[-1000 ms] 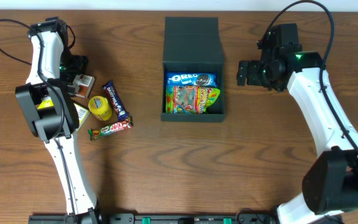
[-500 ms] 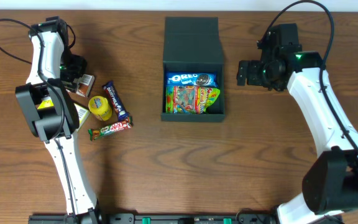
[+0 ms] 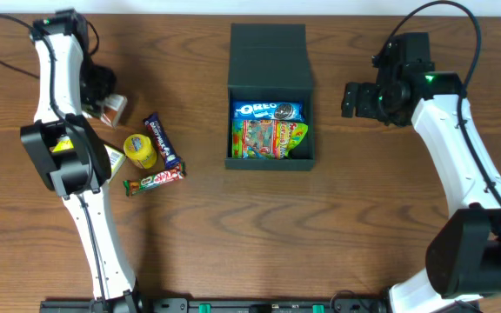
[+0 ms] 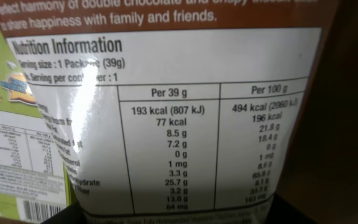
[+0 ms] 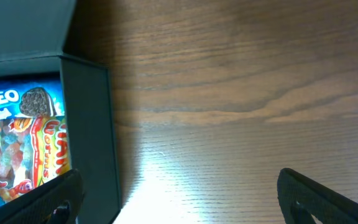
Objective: Pack container
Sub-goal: 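Carry the Pocky box over the green box and drop it inside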
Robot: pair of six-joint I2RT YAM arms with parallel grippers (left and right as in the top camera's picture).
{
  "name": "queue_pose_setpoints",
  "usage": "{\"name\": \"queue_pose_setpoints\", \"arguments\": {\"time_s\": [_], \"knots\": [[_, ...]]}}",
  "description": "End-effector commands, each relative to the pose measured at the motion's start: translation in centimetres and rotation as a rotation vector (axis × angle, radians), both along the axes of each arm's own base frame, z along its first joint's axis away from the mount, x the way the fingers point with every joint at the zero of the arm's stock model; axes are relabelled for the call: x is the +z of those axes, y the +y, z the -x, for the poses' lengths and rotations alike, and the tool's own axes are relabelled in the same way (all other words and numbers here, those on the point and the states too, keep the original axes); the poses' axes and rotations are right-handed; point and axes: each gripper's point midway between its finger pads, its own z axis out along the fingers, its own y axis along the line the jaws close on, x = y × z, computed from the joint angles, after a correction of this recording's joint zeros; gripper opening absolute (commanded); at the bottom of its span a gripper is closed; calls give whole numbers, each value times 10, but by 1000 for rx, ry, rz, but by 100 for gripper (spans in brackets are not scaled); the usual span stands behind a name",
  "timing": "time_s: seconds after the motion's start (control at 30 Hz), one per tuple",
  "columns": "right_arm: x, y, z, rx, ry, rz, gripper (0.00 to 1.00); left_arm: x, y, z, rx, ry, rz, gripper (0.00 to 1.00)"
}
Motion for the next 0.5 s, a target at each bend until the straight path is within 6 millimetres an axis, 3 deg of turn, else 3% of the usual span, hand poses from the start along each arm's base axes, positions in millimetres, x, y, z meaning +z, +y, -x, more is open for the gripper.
{"name": "queue_pose_setpoints", "arguments": {"time_s": [0.0, 0.17, 0.33, 0.47], "knots": [[0, -9, -2, -35, 0, -5, 99, 25, 0, -14, -70, -65, -42, 58], [0, -32, -3, -90, 1, -5, 99, 59, -28, -31, -211, -149, -64, 58], [0, -58, -2, -151, 1, -5, 99, 88, -89, -44, -380, -228, -75, 59], [0, -71, -1, -182, 1, -4, 99, 93, -157, -42, -520, -249, -30, 62]]}}
